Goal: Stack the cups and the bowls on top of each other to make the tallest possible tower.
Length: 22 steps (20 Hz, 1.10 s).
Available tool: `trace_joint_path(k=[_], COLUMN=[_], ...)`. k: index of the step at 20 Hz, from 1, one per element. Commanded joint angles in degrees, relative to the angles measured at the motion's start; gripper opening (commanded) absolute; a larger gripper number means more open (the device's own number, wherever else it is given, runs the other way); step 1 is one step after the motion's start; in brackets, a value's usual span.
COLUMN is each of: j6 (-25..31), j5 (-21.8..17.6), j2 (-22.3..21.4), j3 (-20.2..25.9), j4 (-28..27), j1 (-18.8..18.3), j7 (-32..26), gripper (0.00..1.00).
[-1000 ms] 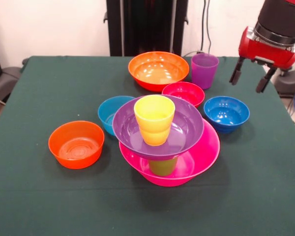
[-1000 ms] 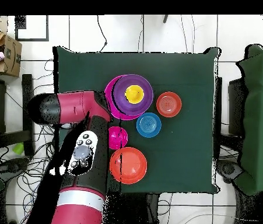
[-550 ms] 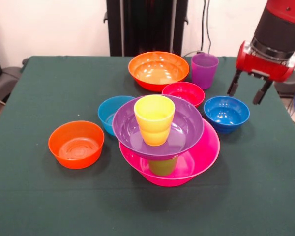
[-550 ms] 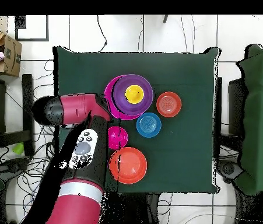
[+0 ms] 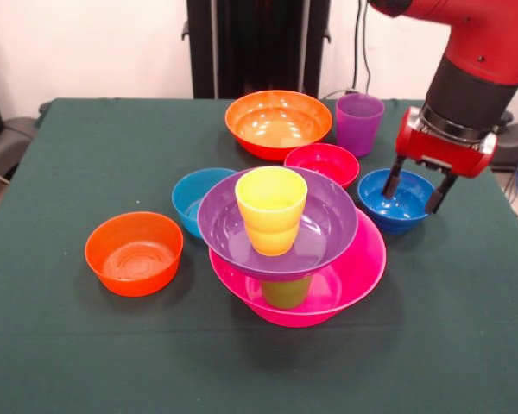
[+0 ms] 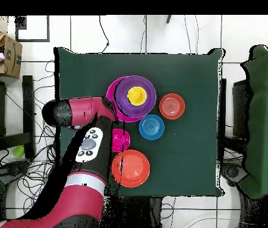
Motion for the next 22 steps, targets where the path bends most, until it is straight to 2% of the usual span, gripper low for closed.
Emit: trace_joint_path(k=[1,14,22], j6=[-1.08,-1.03,-7.59], j5=[2.75,5.72,5.20], j2=[2.09,1.80,5.59], j3=[2.55,2.24,2.52], j4=[-3.01,-1.56,-0.86], j1=[1.14,2.73,1.03], j7=[11.78,12.12,9.68], gripper=[1.00,1.00,1.00])
